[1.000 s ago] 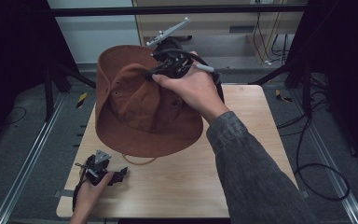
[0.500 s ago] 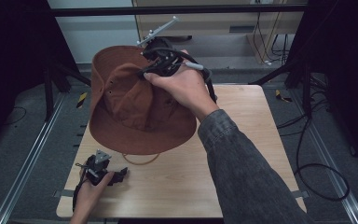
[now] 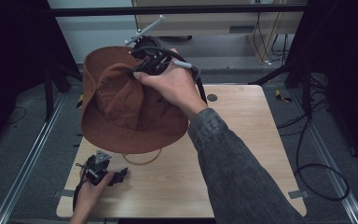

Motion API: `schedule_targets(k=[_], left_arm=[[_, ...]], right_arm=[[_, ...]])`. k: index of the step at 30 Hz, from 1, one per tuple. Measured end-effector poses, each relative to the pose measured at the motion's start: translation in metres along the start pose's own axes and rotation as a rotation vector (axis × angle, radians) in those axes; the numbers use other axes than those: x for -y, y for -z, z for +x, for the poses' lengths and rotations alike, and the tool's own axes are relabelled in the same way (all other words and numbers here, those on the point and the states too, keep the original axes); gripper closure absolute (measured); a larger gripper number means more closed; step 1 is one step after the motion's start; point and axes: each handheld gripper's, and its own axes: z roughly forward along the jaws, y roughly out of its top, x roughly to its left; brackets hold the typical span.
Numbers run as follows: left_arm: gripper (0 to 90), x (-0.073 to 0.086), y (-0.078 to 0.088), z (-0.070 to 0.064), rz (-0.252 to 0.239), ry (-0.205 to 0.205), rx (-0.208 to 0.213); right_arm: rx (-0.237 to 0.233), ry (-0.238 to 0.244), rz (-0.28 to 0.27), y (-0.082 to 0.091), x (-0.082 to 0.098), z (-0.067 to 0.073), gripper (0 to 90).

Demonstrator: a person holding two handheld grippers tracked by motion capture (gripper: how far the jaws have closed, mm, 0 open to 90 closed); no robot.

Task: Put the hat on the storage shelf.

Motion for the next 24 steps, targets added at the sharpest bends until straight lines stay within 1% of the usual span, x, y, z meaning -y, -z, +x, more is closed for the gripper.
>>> schedule_targets(k=[6,14,24], left_arm=[[0.0,0.000,0.000,0.000,0.000,0.001,0.001],[0.0,0.000,0.000,0.000,-0.002,0.004,-0.001],[0.0,0.000,0.000,0.000,0.003,-0.004,0.000]], right_arm=[[-0.004,0.001,0.010,-0.007,0.001,0.001,88.5],[-0.011,-0.006,0.010,-0.015,0.000,0.001,88.4],[-0.024,-0.009,0.019,-0.024,0.002,0.003,88.3]])
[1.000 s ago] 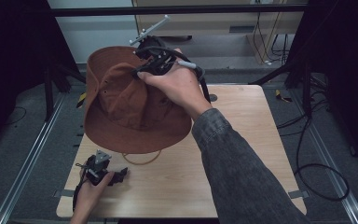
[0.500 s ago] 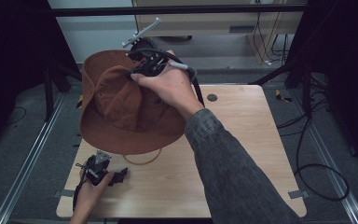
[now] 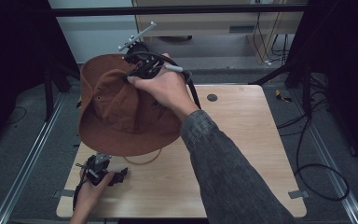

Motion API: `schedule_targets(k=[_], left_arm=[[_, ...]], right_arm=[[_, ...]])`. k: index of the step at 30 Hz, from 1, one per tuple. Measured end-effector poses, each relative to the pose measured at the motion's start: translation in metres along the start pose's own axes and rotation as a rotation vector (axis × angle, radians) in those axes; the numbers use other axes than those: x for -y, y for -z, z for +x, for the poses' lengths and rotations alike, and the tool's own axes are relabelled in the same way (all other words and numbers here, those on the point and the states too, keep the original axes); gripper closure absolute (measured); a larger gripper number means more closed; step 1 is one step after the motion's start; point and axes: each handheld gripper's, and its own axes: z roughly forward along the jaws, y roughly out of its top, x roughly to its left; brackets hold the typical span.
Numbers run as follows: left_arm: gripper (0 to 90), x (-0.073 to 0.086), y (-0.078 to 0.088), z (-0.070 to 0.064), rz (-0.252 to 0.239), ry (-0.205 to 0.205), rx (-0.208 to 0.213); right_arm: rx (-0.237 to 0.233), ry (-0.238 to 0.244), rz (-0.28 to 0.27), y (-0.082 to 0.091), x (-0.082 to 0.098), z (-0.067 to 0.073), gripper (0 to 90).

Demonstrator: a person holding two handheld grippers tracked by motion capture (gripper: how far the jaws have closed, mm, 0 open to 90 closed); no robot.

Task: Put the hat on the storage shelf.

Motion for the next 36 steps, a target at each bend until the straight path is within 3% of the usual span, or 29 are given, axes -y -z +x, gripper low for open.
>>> schedule_targets(k=[36], left_arm=[[0.0,0.000,-0.001,0.000,-0.004,0.002,-0.001]], right_arm=[[-0.035,-0.015,0.055,-0.030,0.019,0.000,87.3]])
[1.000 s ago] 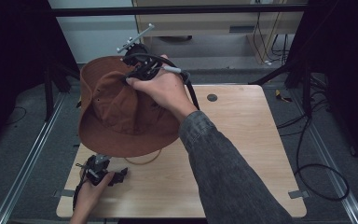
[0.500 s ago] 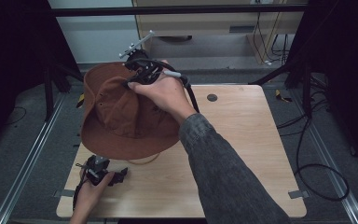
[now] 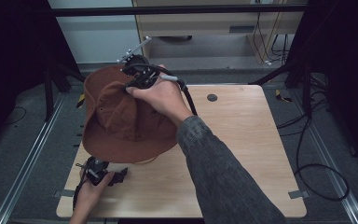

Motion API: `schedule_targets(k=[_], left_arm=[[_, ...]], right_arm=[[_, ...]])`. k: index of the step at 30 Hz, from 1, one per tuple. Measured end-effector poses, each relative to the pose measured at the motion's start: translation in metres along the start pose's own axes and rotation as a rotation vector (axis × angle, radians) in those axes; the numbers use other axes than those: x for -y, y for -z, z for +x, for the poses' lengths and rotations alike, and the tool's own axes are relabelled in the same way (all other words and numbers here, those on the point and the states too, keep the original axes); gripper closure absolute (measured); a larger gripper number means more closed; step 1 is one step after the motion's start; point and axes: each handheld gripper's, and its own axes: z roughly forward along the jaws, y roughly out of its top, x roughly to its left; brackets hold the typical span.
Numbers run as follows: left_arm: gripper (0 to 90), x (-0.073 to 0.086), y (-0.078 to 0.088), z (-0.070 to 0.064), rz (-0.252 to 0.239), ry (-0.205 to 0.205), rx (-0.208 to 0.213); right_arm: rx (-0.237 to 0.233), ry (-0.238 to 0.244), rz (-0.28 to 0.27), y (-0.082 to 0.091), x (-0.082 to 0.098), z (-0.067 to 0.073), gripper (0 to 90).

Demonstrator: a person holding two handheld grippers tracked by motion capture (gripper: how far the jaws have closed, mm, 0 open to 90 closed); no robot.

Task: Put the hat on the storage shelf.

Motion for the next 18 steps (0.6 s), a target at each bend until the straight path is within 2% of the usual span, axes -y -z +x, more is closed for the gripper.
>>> schedule_targets(k=[11,18], left_arm=[[0.0,0.0000,-0.0001,-0.0001,0.000,0.001,-0.001],[0.0,0.0000,-0.0001,-0.0001,-0.001,0.001,-0.001]], right_arm=[[-0.004,-0.020,0.002,-0.0038,0.0073,-0.0049,86.7],[-0.012,-0.019,0.006,-0.0071,0.0082,-0.0032,85.0]])
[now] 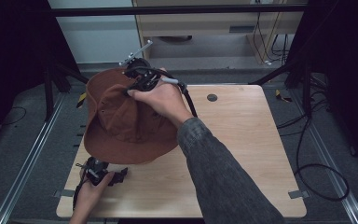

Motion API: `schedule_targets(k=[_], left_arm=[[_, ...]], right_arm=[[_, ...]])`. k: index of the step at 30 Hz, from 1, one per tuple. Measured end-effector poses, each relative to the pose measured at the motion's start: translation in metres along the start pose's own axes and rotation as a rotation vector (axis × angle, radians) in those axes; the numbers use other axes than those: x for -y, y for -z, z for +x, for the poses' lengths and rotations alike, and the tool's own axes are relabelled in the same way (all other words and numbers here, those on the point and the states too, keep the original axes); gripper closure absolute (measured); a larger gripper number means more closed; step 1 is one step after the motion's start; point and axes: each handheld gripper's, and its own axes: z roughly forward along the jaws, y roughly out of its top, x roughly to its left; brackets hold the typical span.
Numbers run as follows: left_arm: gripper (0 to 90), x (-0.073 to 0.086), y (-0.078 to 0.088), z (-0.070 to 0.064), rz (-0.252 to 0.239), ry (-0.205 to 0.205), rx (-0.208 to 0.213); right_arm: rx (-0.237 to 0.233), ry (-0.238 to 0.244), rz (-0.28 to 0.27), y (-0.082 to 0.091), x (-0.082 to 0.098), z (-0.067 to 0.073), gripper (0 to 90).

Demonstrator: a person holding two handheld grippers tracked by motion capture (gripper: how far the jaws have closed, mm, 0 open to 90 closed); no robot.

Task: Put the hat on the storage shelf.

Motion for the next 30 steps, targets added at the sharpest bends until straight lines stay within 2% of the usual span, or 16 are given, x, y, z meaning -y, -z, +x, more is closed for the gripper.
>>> schedule_targets(k=[12,26,29,30], left_arm=[[0.0,0.000,0.000,0.000,0.000,-0.001,-0.002],[0.0,0.000,0.000,0.000,0.000,0.002,0.001],[0.0,0.000,0.000,0.000,-0.001,0.003,0.001],[0.0,0.000,0.000,0.000,0.000,0.003,0.001]], right_arm=[[0.010,-0.011,-0.012,0.003,0.001,-0.002,76.1],[0.020,-0.030,-0.013,0.007,0.004,-0.002,55.6],[0.033,-0.029,-0.021,0.009,0.005,0.001,46.0],[0.041,-0.027,-0.030,0.012,0.006,0.002,38.7]])
